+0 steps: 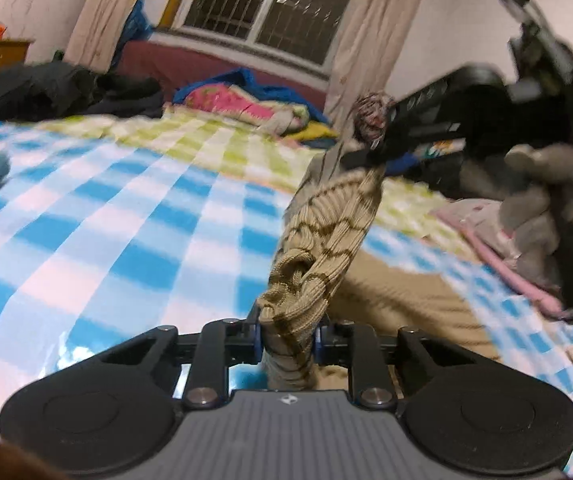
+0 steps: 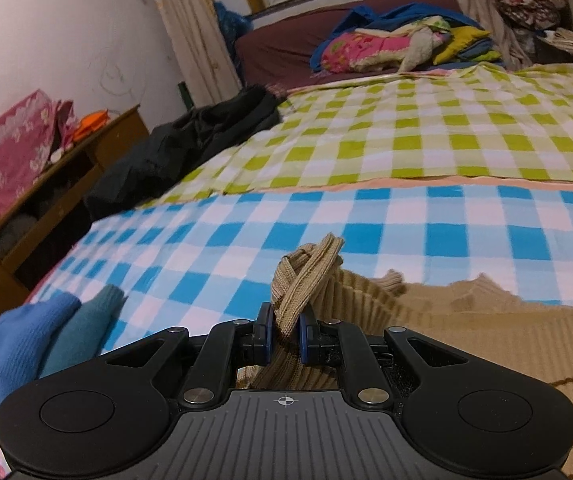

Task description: Fold small clothes

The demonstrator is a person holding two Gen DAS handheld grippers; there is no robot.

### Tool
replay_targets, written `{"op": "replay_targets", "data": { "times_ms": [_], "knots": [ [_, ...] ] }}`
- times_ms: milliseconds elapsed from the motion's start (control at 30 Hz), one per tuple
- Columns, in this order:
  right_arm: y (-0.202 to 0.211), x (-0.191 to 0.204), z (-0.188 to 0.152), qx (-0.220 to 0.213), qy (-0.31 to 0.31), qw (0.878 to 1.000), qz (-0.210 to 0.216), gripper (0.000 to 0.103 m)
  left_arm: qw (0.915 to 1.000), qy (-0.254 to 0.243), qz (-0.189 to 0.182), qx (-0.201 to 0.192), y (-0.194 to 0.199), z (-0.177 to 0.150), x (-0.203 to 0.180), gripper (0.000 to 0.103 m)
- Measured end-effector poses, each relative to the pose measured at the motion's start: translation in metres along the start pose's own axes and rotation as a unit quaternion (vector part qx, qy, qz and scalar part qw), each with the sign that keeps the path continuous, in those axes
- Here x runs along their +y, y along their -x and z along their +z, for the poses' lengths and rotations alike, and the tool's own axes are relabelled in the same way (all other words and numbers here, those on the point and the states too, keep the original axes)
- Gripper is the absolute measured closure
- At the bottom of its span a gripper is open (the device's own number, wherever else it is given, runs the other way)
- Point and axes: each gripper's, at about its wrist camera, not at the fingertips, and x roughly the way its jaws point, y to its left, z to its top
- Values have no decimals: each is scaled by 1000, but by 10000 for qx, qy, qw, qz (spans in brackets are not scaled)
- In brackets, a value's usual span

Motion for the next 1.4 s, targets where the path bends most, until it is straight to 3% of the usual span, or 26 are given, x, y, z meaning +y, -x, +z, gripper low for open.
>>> {"op": "replay_targets", "data": {
  "times_ms": [367,633,1033,1400],
  "knots": [
    [58,-94,18,-397,-576,9975,-137,91,9902,-1081,-858,-222,-16,16,-124,78],
    [77,-169,3,-465,-979,9938,-268,91,9793,-1627,-1194,145,-57,-10,-190,78],
    [55,-251,-49,-153,-1479,9876,-500,91,9601,-2512,-1065,607,-95,-61,-227,78],
    [67,-253,-68,-362,-1553,9845,-724,84,9530,-2699,-1203,671,-95,-75,-233,73]
  ]
}}
